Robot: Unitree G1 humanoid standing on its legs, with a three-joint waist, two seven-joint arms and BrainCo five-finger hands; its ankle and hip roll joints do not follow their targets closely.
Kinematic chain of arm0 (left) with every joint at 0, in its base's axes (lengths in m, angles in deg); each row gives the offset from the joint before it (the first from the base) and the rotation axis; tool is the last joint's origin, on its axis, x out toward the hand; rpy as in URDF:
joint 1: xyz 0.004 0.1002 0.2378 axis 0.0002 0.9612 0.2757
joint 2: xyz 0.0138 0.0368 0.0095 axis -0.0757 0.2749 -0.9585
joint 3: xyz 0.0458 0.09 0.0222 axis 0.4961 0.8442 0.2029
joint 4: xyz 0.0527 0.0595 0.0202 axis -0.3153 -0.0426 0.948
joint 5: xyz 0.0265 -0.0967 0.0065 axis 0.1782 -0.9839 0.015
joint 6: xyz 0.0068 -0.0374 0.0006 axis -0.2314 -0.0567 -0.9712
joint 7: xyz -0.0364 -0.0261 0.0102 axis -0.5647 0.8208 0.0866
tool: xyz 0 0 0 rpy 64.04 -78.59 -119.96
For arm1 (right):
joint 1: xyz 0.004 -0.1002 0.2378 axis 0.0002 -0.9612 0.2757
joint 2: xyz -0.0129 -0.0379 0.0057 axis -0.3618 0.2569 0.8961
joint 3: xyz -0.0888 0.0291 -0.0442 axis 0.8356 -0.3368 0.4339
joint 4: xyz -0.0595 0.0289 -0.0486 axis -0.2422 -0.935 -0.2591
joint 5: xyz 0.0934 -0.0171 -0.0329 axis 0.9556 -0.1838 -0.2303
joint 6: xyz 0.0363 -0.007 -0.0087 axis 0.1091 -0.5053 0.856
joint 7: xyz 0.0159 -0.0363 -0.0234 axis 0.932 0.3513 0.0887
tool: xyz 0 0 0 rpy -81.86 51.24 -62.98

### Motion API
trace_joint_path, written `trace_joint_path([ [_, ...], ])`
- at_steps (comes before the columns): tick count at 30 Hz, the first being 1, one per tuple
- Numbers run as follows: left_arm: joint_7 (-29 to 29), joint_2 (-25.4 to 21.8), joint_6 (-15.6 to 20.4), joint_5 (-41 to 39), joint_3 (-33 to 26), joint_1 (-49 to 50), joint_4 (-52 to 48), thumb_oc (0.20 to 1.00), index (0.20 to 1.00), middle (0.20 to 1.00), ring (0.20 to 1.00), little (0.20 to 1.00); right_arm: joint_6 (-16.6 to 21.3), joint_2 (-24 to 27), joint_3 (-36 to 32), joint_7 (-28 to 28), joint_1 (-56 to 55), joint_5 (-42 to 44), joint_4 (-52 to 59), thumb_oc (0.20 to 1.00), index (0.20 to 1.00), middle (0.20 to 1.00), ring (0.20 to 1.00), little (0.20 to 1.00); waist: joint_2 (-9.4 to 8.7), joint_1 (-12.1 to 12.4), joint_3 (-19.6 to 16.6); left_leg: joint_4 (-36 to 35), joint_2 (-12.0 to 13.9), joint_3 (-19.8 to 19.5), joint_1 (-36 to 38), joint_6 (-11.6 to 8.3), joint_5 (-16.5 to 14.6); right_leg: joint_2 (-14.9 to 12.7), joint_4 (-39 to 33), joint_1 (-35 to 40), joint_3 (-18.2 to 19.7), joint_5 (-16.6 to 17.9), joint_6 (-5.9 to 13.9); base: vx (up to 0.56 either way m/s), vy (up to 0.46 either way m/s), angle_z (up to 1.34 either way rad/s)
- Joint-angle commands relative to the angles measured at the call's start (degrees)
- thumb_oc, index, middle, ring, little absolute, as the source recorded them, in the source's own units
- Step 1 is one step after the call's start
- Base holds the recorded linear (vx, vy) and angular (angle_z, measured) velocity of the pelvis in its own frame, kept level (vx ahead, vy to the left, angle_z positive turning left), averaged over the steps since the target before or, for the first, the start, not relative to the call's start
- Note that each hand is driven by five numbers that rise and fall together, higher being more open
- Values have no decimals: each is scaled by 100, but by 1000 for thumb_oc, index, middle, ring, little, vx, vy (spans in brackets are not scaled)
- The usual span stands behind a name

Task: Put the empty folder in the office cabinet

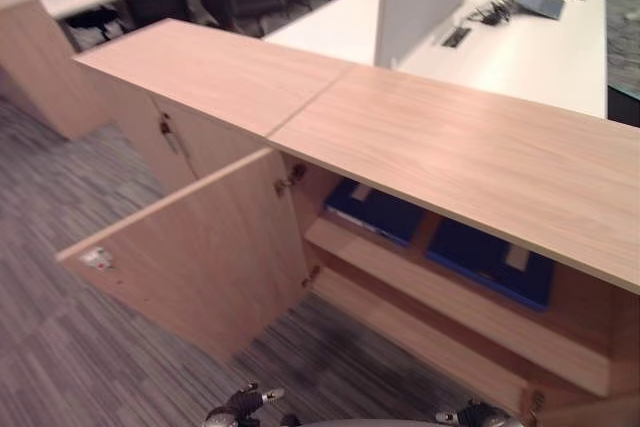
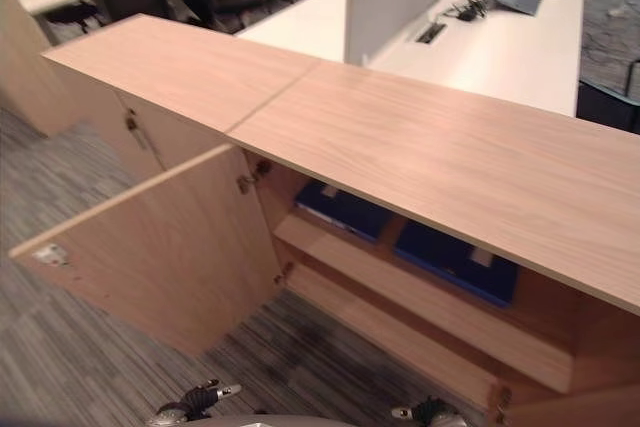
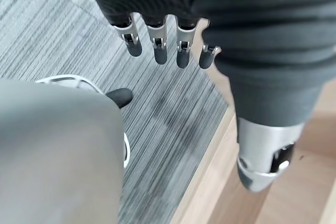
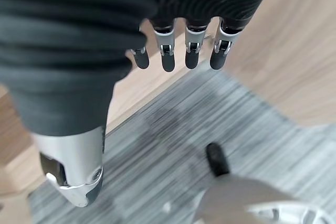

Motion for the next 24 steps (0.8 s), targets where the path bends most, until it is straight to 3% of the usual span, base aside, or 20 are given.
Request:
trace_joint_path([
  [1, -55, -1, 54, 241, 205, -276, 122, 1000, 1000, 1000, 1000, 1000, -51, -128, -232, -3, 269, 241, -347, 1000, 1000, 1000, 1000, 1000, -126, 48, 120, -47, 427, -570, 226, -392, 0, -233, -676, -355, -138, 849, 338, -102, 320, 47],
  [8, -39, -137, 72, 363, 110, -273, 135, 1000, 1000, 1000, 1000, 1000, -134, -109, -464, 25, 166, 217, -437, 1000, 1000, 1000, 1000, 1000, -111, 227, 177, -165, -175, -1059, 29, -82, -186, -705, -570, -162, -469, 1093, 607, -62, 244, 76],
  [13, 91, -469, 109, 431, -163, -302, 65, 1000, 1000, 1000, 1000, 1000, -145, -45, -578, 25, 134, 174, -458, 1000, 1000, 1000, 1000, 1000, -101, 300, 155, -167, -411, -1238, -19, 35, -224, -879, -490, -88, -574, 1138, 658, -43, 196, 52],
  [16, 251, -887, 131, 545, -514, -366, 66, 1000, 1000, 1000, 1000, 1000, -134, 1, -603, 56, 71, 100, -433, 1000, 1000, 1000, 1000, 1000, -105, 315, 118, -162, -549, -1297, -2, 103, -266, -945, -479, -100, -519, 1183, 681, -19, 148, 1],
  [19, 566, -1641, 162, 674, -1050, -601, 118, 1000, 1000, 1000, 1000, 1000, -90, 6, -565, 140, -14, 78, -387, 1000, 1000, 1000, 1000, 1000, -167, 304, 75, -126, -641, -1240, 76, 152, -343, -986, -492, -130, -339, 1256, 703, -7, 97, -9],
  [20, 710, -2097, 205, 714, -1269, -768, 104, 1000, 1000, 1000, 1000, 1000, -54, 6, -499, 191, -70, 55, -356, 1000, 1000, 1000, 1000, 1000, -205, 277, 44, -105, -671, -1203, 109, 165, -382, -996, -482, -157, -256, 1289, 717, 11, 30, -24],
  [24, 801, -2688, 298, 643, -1443, -1026, -141, 1000, 1000, 1000, 1000, 1000, -39, 20, -399, 254, -136, -26, -373, 1000, 1000, 1000, 1000, 1000, -287, 237, 18, -83, -693, -1149, 163, 188, -425, -1019, -449, -172, -177, 1344, 741, 13, -1, -17],
])
